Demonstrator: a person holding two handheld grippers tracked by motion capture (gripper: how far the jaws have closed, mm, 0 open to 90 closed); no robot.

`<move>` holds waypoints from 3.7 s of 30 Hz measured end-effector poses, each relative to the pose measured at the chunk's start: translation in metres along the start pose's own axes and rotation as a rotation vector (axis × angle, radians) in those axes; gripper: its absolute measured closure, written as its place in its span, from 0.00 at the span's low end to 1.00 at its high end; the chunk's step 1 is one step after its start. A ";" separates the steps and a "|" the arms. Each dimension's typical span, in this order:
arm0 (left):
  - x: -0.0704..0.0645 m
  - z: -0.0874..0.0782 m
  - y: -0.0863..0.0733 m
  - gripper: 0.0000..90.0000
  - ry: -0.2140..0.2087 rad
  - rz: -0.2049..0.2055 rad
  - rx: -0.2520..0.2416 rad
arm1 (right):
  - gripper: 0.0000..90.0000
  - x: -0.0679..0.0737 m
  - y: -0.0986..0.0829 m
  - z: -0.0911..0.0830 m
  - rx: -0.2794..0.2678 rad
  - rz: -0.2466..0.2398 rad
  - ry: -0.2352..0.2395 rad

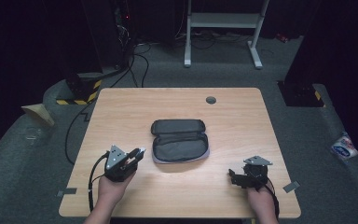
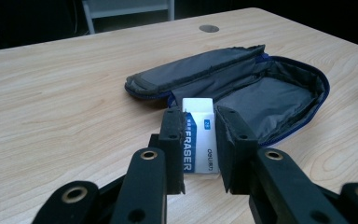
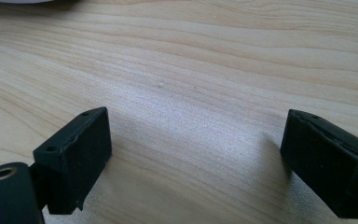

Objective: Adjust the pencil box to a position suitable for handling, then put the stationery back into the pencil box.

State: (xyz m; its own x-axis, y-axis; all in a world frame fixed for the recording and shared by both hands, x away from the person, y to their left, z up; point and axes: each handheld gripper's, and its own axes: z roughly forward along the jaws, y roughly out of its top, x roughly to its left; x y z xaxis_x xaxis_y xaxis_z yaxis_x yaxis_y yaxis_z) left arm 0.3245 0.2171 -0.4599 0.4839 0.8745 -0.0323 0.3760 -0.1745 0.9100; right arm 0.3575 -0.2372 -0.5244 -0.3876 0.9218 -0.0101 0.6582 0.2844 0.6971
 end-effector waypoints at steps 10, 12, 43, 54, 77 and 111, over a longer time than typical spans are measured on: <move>-0.002 0.002 0.005 0.81 -0.010 0.002 -0.007 | 0.09 0.000 0.000 0.000 0.000 0.000 0.000; -0.003 0.003 0.006 0.81 -0.012 0.007 -0.006 | 0.09 0.000 0.000 0.000 0.000 0.000 0.000; -0.011 0.023 0.028 0.81 -0.061 0.006 -0.006 | 0.09 0.000 0.002 0.002 0.002 -0.006 0.005; -0.016 0.046 0.030 0.81 -0.083 -0.032 0.016 | 0.09 0.001 0.002 0.002 0.002 -0.001 0.004; -0.033 0.087 0.018 0.81 -0.055 0.006 0.177 | 0.09 0.001 0.002 0.002 0.002 -0.002 0.005; -0.028 0.085 0.008 0.72 -0.033 -0.016 0.184 | 0.09 0.001 0.001 0.001 0.002 -0.011 0.007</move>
State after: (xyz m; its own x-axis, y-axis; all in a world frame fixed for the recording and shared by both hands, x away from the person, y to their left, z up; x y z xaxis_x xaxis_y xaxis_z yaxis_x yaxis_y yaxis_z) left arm 0.3811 0.1532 -0.4869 0.5011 0.8631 -0.0627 0.5209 -0.2429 0.8183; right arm 0.3590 -0.2355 -0.5245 -0.3991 0.9168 -0.0126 0.6549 0.2947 0.6959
